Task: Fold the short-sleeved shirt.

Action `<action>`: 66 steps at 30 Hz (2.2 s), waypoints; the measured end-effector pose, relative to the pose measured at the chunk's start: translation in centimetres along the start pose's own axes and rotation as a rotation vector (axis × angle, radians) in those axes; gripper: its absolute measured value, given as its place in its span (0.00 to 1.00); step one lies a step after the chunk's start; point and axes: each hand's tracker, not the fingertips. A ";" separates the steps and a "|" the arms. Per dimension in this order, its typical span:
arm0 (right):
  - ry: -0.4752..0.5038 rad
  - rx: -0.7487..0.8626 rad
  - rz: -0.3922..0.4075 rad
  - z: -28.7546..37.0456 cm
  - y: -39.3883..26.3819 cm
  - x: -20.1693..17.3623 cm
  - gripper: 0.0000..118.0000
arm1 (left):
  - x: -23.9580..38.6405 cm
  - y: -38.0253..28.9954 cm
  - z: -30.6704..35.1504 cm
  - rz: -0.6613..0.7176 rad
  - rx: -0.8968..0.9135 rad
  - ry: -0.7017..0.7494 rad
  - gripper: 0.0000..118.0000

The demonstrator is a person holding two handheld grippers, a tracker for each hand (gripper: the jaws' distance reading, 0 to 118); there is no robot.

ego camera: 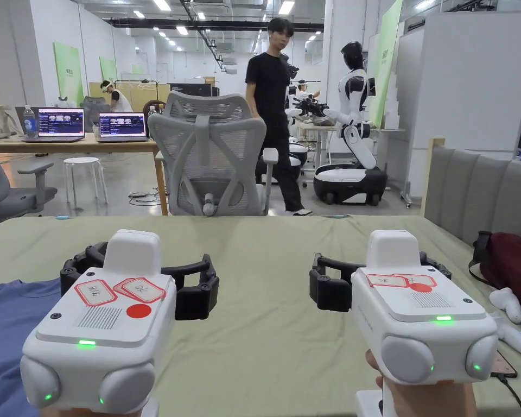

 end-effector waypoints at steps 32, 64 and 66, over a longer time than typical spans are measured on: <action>0.533 -0.019 0.028 -2.3 0.5 -23.0 0.00 | -19.3 -1.1 7.4 -0.024 -0.124 0.443 0.00; 0.499 -0.310 0.111 -29.6 -4.5 -26.9 0.00 | -31.3 -23.6 -42.1 0.238 -1.070 0.103 0.02; 0.495 -0.327 0.112 -30.4 -5.3 -26.7 0.00 | -31.7 -24.0 -42.5 0.306 -1.045 0.094 0.41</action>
